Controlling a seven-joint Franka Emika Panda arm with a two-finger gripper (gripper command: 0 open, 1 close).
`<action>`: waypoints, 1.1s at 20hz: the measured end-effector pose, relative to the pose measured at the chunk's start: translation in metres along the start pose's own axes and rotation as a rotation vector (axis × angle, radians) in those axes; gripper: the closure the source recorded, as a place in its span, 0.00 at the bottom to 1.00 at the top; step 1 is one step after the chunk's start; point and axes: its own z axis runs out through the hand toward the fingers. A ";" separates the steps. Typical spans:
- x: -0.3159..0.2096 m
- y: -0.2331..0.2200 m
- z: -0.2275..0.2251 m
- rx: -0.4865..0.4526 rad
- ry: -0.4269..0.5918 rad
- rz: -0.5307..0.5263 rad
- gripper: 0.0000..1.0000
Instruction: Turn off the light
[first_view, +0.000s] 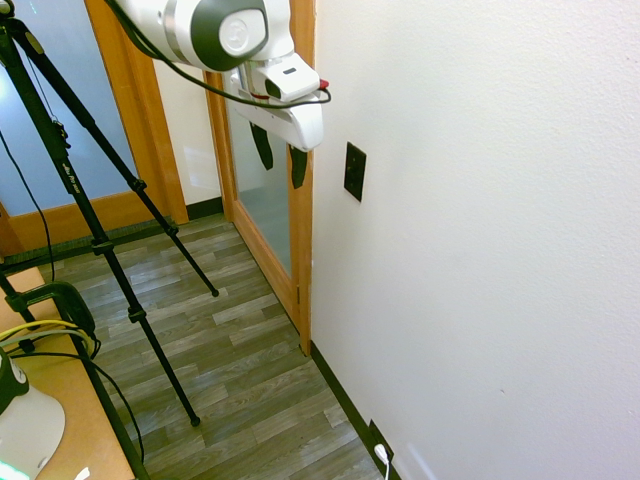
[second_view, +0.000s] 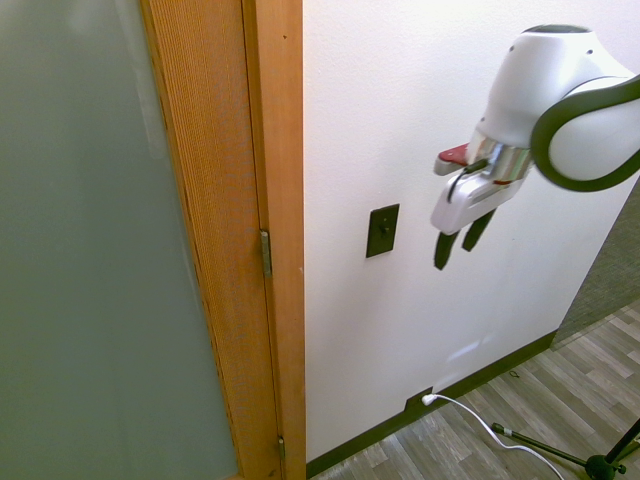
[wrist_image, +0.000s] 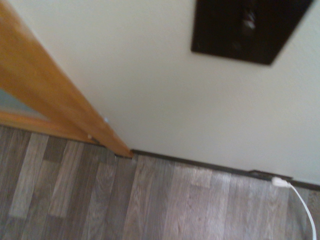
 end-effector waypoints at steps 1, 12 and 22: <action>0.006 -0.009 0.011 0.016 0.023 0.019 0.00; 0.025 -0.031 0.021 0.107 0.252 0.172 1.00; 0.026 -0.031 0.022 0.126 0.307 0.197 1.00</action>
